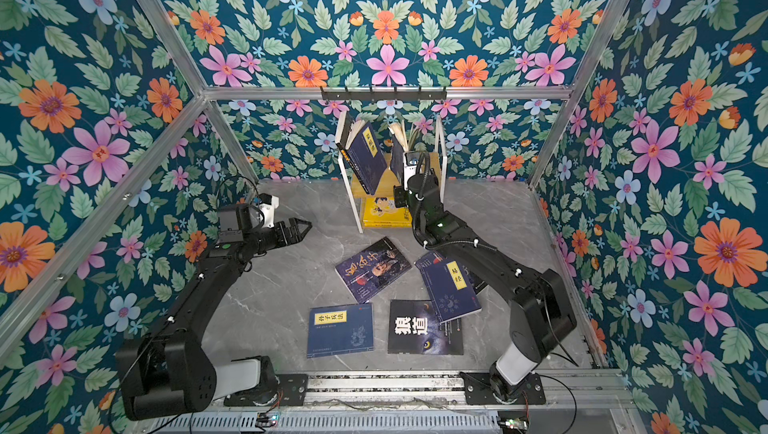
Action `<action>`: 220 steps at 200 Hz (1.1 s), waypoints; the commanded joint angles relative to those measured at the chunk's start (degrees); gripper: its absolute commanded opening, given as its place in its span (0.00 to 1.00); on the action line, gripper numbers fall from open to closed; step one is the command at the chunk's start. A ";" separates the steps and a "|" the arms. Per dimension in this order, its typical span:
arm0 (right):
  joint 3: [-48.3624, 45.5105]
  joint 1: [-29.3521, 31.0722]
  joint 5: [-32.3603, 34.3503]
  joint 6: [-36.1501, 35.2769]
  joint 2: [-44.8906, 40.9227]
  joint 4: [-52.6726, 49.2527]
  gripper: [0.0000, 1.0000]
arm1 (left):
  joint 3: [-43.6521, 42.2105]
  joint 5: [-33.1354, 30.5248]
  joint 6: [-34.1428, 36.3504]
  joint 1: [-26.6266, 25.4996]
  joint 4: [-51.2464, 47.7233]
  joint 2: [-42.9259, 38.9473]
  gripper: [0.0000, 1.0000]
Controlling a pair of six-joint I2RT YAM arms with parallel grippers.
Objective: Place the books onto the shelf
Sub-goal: 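Lower the blue book upright onto the upper shelf beside the other blue book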
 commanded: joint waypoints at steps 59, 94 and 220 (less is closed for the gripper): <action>7.37 0.02 -6.94 1.83 9.66 2.01 0.00 | 0.65 -0.74 1.54 -0.14 -0.04 -0.37 1.00; 7.97 0.02 -9.84 1.83 10.86 2.56 0.00 | 0.83 0.08 0.44 -0.41 0.93 0.75 1.00; 9.22 0.11 -17.11 4.28 12.18 1.93 0.12 | 0.18 -0.03 0.62 -1.07 0.99 0.07 1.00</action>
